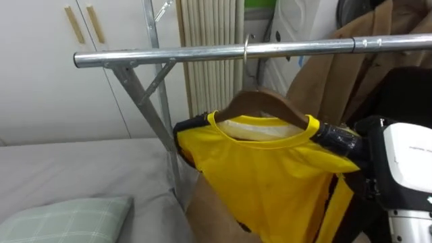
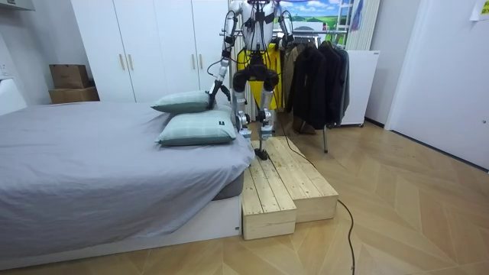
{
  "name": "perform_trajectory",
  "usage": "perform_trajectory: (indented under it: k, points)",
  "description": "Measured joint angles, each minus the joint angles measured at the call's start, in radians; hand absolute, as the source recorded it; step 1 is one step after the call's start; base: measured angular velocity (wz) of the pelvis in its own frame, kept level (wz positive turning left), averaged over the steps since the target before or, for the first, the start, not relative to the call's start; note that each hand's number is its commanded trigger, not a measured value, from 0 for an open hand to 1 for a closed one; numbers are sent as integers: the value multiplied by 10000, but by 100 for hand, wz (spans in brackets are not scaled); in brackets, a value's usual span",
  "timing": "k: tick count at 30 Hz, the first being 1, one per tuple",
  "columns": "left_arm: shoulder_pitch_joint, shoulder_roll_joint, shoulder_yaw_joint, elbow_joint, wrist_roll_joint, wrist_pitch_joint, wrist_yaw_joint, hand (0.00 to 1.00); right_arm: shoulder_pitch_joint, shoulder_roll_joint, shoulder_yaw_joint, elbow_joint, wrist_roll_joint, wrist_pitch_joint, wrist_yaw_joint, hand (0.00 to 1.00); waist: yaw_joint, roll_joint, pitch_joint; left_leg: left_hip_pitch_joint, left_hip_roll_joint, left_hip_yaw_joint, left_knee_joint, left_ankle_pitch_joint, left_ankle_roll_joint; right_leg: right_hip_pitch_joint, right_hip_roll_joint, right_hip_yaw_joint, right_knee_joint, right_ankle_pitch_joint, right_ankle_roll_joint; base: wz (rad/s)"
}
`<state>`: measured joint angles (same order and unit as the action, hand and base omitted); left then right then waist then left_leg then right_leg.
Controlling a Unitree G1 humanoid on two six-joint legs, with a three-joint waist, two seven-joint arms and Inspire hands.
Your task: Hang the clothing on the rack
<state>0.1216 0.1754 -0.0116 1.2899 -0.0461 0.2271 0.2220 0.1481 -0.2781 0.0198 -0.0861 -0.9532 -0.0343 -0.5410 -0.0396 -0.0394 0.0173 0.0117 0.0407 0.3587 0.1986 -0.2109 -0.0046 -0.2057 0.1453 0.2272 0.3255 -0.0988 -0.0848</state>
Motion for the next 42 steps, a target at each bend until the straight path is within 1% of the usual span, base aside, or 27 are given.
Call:
perform_trajectory:
  k: [3, 5, 10, 14, 19, 22, 26, 31, 34, 36, 38, 40, 42]
  points:
    - [87, 21, 94, 99, 20, -109, -192, 0, 0, 0, -17, -72, 34, 8, 103, 100, 1, -11, -6, -10, 13, 4, -16, -42, -17, -26, 36, 66, -16, -22, 5, -7]
    - [256, 35, 99, 89, 82, -273, -297, 0, 0, 0, -21, -124, 105, 7, 207, 100, 2, -41, -24, 18, 27, -6, -37, -72, -21, 26, 53, 74, -91, -29, 5, 0]
    - [334, 55, 78, 92, 90, -282, -334, 0, -4, 1, -9, -280, 114, 16, 342, 100, 53, -140, -29, 348, 39, -132, -245, -70, -22, 420, 43, -27, -377, -30, -3, 6]
    - [344, 97, 74, 57, 138, -328, -283, 0, -47, 3, -5, -537, 97, -4, 385, 100, 193, -227, -84, 413, 39, -265, -289, -71, -22, 560, 18, -151, -536, -24, -6, 10]
    - [350, 128, 76, -38, 221, -329, -213, 0, -103, 5, 152, -554, 139, 11, 481, 100, 215, -228, -89, 448, 58, -432, -302, -76, -29, 657, -27, -356, -719, -3, -24, 10]
    - [350, 139, 69, -113, 221, -327, -176, 0, -117, 0, 252, -924, 139, 122, 834, 100, 304, -219, -85, 449, 71, -442, -326, -74, -34, 676, -23, -392, -751, 10, -46, 2]
    - [346, 146, 61, -186, 227, -329, -148, 0, -133, -1, 387, -1126, 178, 120, 1004, 100, 457, -209, -84, 476, 92, -447, -329, -80, -48, 725, -19, -419, -838, 31, -75, 0]
    - [347, 145, 87, -193, 601, -328, -149, 0, -326, -12, 379, -1089, 996, 123, 1196, 100, 490, -210, -83, 477, 92, -458, -328, -80, -48, 769, -25, -420, -850, 32, -73, 0]
    - [347, 145, 81, -193, 604, -329, -149, 0, -530, -12, 384, -1091, 1534, 127, 1395, 100, 519, -207, -79, 517, 96, -475, -325, -80, -48, 838, -25, -426, -860, 32, -73, 0]
    - [346, 145, 70, -192, 604, -352, -150, 0, -587, -10, 394, -1091, 1841, 128, 1479, 100, 601, -206, -75, 538, 104, -479, -324, -79, -49, 856, -26, -446, -872, 36, -82, 0]
    - [354, 145, 70, -191, 604, -511, -148, 0, -635, -10, 393, -1090, 2201, 123, 1743, 100, 705, -211, -71, 539, 108, -506, -321, -76, -54, 850, -47, -533, -885, 41, -90, 3]
    - [354, 145, 71, -190, 604, -601, -112, 0, -639, -12, 393, -1088, 2483, 120, 1964, 100, 710, -221, -63, 537, 107, -605, -321, -74, -58, 867, -74, -639, -905, 38, -94, 11]
    - [375, 145, 69, -180, 606, -710, -64, 0, -641, -14, 393, -1088, 2843, 90, 2145, 100, 767, -243, -46, 540, 115, -611, -326, -72, -64, 881, -65, -660, -920, 39, -98, 4]
